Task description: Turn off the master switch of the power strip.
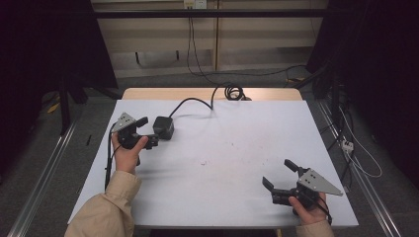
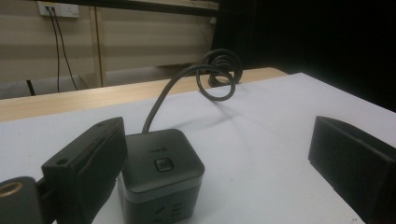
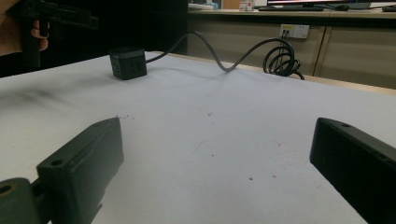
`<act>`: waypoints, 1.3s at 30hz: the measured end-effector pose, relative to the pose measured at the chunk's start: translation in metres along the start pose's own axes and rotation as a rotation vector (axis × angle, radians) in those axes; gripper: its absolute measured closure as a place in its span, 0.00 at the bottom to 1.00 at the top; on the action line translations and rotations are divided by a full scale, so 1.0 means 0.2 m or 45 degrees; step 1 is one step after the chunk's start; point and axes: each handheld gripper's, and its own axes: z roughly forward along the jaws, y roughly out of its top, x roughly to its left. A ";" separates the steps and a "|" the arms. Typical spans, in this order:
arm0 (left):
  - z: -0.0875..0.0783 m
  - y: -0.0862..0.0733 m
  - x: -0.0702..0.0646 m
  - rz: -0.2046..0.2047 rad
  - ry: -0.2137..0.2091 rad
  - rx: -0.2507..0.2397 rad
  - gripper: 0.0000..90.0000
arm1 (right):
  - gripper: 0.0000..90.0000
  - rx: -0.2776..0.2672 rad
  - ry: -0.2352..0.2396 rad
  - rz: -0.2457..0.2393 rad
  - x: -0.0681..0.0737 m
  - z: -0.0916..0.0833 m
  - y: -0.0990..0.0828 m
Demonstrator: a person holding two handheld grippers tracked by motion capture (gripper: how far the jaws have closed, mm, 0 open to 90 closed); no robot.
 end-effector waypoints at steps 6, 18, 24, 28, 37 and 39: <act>0.01 0.02 0.00 0.009 -0.002 0.009 0.05 | 0.02 -0.001 0.001 0.003 0.00 0.00 0.00; 0.06 0.04 0.02 0.007 0.002 0.026 0.05 | 0.03 -0.001 0.003 0.006 0.00 0.00 0.00; 0.08 0.05 0.03 0.013 -0.003 0.028 0.05 | 0.03 -0.001 0.006 0.003 0.00 0.00 0.00; 0.09 0.06 0.03 0.021 -0.010 0.027 0.05 | 0.03 -0.002 0.007 0.002 0.00 0.00 0.00; 0.12 0.07 0.05 0.023 -0.007 0.032 0.04 | 0.03 -0.004 0.005 0.002 -0.01 0.00 0.00; 0.12 0.06 0.06 0.013 -0.006 0.030 0.04 | 0.03 -0.004 0.005 0.003 -0.01 0.00 0.00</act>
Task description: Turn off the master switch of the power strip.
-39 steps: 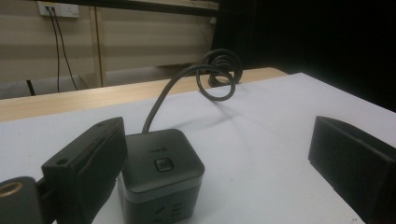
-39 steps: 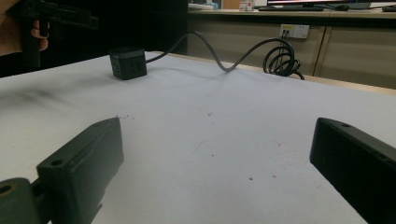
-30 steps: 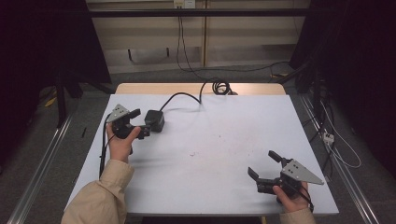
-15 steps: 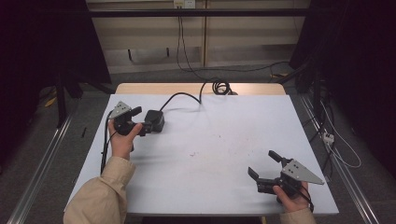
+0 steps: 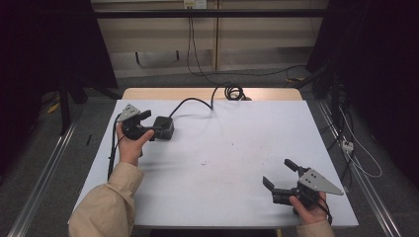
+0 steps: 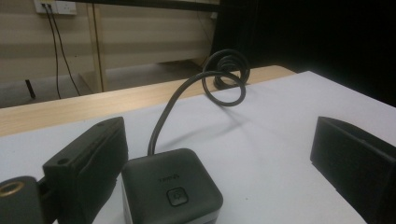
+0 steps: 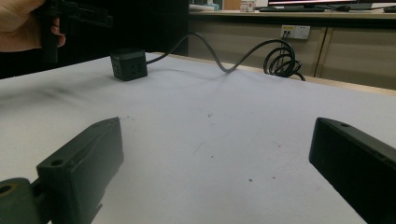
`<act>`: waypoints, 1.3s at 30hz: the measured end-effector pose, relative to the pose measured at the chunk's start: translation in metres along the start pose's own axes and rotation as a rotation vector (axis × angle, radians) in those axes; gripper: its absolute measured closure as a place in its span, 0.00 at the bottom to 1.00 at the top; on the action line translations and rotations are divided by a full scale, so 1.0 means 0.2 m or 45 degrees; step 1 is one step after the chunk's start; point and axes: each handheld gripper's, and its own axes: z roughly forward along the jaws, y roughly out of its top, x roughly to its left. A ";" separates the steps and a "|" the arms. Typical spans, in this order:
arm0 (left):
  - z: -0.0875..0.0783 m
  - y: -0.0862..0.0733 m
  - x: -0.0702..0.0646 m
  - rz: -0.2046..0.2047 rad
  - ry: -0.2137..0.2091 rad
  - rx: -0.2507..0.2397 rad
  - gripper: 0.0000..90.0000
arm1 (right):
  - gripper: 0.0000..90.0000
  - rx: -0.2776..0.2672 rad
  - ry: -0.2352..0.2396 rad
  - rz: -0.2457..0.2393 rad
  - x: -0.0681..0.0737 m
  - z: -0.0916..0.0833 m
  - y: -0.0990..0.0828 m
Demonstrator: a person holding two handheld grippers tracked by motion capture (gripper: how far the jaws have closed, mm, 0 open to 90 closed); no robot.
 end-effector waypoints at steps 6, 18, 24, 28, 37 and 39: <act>0.01 0.00 0.02 0.012 0.024 0.035 0.07 | 0.03 -0.002 0.002 0.000 0.00 0.00 0.00; 0.02 0.02 0.04 0.030 0.029 0.055 0.29 | 0.03 -0.001 0.006 0.000 0.00 0.01 0.00; 0.03 0.01 0.05 0.045 0.035 0.071 0.44 | 0.03 0.003 0.007 0.000 0.00 0.01 0.00; 0.03 0.00 0.06 0.049 0.037 0.081 0.48 | 0.03 0.001 0.008 0.001 -0.01 0.01 0.00; 0.03 0.00 0.07 0.049 0.058 0.085 0.58 | 0.03 0.001 0.007 0.007 -0.01 0.01 0.00; 0.03 0.00 0.07 0.031 0.058 0.082 0.61 | 0.03 0.000 0.008 0.005 -0.01 0.01 0.00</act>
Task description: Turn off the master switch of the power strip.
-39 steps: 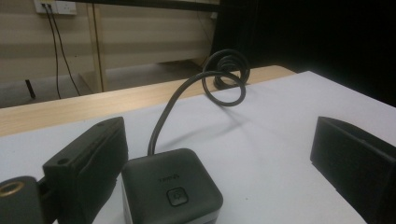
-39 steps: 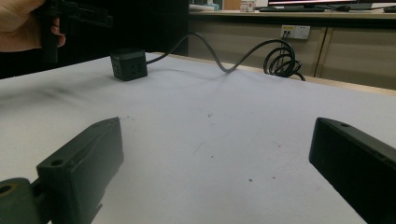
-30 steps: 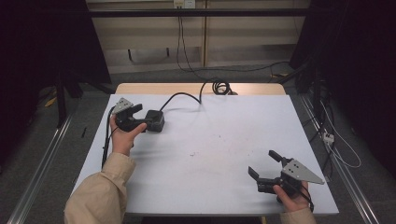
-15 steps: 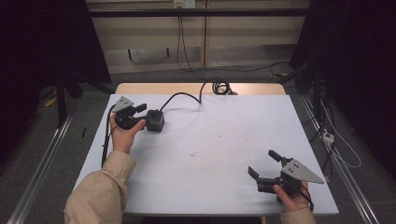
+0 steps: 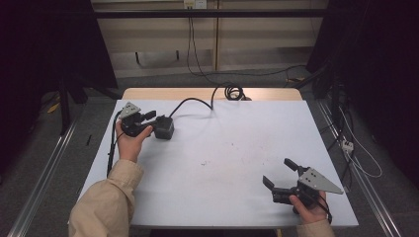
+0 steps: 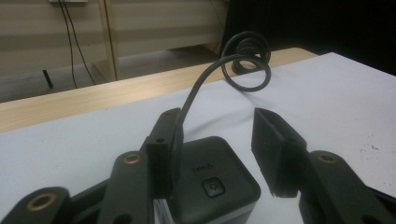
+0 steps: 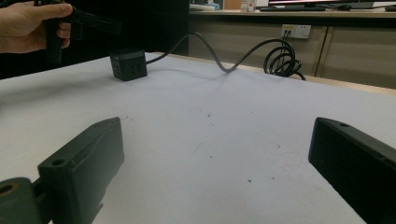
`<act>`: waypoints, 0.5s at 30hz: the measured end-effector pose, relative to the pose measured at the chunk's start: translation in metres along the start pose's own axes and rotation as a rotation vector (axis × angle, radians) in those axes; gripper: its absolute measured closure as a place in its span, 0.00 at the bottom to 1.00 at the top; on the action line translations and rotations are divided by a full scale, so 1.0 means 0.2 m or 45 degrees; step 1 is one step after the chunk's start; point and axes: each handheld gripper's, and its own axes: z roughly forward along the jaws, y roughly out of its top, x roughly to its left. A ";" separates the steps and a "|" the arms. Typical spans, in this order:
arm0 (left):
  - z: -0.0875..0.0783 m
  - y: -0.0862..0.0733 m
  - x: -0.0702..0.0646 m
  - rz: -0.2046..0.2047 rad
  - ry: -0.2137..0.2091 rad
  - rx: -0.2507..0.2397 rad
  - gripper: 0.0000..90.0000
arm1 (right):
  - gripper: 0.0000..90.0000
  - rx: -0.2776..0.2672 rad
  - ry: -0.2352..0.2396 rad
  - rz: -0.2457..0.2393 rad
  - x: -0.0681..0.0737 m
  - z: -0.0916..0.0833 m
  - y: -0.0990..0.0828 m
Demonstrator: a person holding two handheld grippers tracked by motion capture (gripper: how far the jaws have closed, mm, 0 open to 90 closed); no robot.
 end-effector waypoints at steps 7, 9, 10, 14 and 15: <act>0.00 0.00 0.01 -0.013 0.001 0.006 0.66 | 0.03 0.000 0.000 -0.001 0.00 0.00 0.00; 0.00 -0.01 0.01 -0.012 0.004 0.008 0.67 | 0.03 0.001 0.000 -0.002 0.00 0.00 0.00; 0.01 -0.01 0.02 -0.017 0.003 0.009 0.70 | 0.03 0.000 0.001 -0.002 0.00 0.00 0.00; 0.01 -0.01 0.02 -0.015 0.007 0.016 0.73 | 0.03 0.002 0.002 -0.002 0.00 0.00 0.00; 0.01 -0.01 0.02 -0.015 0.012 0.017 0.74 | 0.03 0.001 0.003 -0.005 0.00 0.00 0.00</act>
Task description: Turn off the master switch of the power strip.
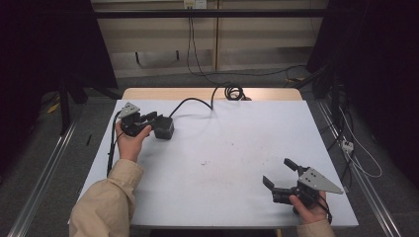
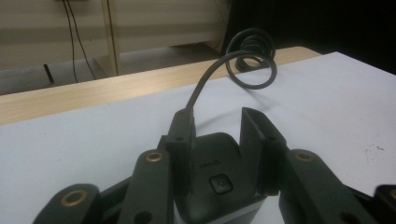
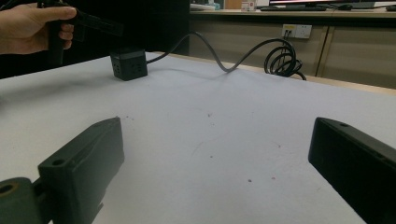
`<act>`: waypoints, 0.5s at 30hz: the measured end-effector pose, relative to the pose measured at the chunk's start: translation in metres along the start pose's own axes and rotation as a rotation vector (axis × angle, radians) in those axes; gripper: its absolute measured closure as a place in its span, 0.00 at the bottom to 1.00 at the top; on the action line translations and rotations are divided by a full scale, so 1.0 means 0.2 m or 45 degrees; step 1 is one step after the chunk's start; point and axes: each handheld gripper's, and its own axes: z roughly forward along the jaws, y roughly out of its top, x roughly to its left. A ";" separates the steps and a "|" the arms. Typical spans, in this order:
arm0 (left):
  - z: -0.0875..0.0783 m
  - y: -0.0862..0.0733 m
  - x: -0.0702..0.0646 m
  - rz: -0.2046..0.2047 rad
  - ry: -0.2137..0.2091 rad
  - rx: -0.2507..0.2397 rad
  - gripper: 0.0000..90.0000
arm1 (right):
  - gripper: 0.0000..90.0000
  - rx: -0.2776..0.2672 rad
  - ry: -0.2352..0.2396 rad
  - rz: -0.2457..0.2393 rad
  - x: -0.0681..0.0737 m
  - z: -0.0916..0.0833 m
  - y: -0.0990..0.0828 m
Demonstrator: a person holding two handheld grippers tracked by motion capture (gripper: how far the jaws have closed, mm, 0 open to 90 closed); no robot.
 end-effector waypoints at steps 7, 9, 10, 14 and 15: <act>0.00 0.00 0.00 0.024 -0.004 0.006 0.86 | 0.03 0.001 -0.003 0.002 0.00 0.00 0.00; 0.00 -0.01 0.01 0.029 -0.003 0.016 0.91 | 0.03 0.001 -0.003 0.002 0.00 0.00 0.00; 0.00 -0.01 0.01 0.029 -0.003 0.020 0.92 | 0.03 0.001 -0.003 0.002 0.00 0.00 0.00; 0.00 -0.01 0.01 0.036 -0.007 0.032 0.94 | 0.03 0.001 -0.004 0.003 0.00 0.00 0.00; 0.01 -0.01 0.01 0.037 -0.013 0.033 0.96 | 0.03 0.001 -0.003 0.001 0.00 0.00 0.00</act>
